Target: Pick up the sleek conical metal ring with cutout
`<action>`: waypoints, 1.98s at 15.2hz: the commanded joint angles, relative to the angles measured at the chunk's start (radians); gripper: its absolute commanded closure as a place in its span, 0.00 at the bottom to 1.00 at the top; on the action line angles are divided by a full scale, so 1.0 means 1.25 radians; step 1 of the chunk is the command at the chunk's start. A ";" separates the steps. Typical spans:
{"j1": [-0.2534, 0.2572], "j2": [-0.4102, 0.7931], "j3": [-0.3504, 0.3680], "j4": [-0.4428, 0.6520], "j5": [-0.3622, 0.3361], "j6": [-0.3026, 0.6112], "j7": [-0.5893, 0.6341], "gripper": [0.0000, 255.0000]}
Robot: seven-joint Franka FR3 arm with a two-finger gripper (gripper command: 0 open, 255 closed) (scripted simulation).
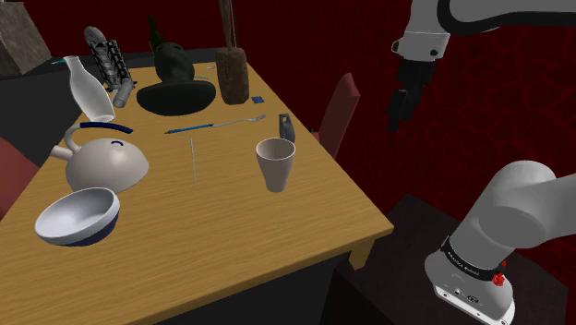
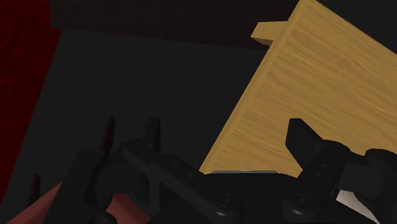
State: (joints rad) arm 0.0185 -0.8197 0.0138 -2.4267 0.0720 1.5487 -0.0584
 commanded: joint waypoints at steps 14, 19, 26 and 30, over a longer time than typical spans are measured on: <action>-0.035 0.329 0.140 0.115 0.004 0.307 0.235 0.00; -0.054 0.474 0.180 0.210 -0.044 0.384 0.338 0.00; -0.064 0.683 0.208 0.390 -0.152 0.438 0.491 0.00; -0.052 0.794 0.204 0.508 -0.214 0.439 0.565 0.00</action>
State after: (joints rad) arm -0.0500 0.1382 0.2716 -1.8324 -0.1768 2.1007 0.6277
